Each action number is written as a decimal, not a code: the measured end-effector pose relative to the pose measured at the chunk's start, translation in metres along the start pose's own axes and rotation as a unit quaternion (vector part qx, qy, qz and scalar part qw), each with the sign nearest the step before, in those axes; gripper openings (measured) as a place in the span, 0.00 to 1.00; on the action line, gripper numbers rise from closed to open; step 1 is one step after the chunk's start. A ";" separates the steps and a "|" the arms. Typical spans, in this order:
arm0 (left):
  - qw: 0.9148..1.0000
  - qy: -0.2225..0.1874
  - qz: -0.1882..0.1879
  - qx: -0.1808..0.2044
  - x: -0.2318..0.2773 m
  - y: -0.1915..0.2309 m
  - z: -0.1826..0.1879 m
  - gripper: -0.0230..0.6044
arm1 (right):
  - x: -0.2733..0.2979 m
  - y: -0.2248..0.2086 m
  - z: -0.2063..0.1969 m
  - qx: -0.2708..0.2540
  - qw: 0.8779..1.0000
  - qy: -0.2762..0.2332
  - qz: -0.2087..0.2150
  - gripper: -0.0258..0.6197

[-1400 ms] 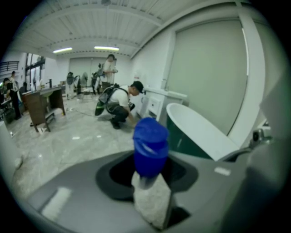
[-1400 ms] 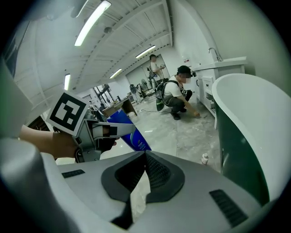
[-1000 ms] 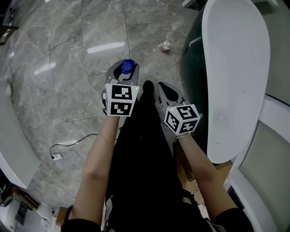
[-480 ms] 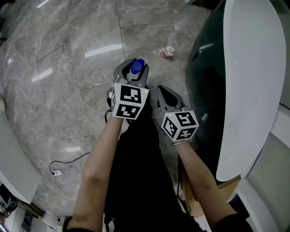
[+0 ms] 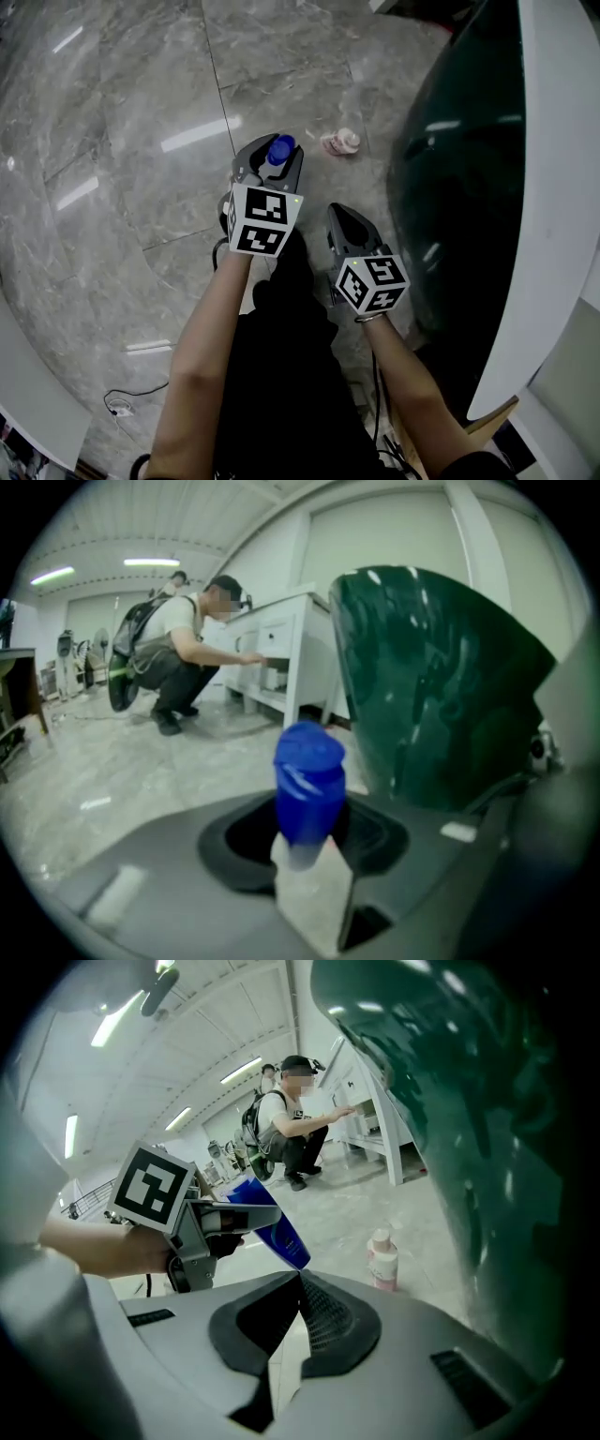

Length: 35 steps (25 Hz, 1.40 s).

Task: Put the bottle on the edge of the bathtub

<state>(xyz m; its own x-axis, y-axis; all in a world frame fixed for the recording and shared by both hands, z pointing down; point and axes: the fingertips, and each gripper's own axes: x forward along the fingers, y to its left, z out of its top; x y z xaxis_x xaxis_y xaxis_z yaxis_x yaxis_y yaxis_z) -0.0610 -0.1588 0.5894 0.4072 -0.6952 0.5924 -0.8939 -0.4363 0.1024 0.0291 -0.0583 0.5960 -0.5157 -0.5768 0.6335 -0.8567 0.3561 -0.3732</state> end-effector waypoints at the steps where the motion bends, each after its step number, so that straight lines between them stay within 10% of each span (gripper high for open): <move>1: 1.000 0.002 -0.004 -0.002 0.015 0.003 -0.007 0.29 | 0.009 -0.009 -0.004 0.005 1.000 -0.001 -0.004 0.04; 17: 0.995 0.017 -0.064 0.074 0.188 0.001 -0.064 0.29 | 0.122 -0.096 -0.050 0.056 0.998 -0.009 -0.022 0.04; 35: 0.991 0.014 -0.085 0.107 0.226 -0.011 -0.075 0.30 | 0.139 -0.107 -0.069 0.057 0.998 -0.004 -0.031 0.04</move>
<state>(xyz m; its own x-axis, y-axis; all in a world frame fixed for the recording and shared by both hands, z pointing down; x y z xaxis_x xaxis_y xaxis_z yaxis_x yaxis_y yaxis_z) 0.0265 -0.2685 0.7826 0.5407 -0.5862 0.6032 -0.7516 -0.6588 0.0335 0.0496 -0.1255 0.7711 -0.4617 -0.6005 0.6528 -0.8822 0.2344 -0.4084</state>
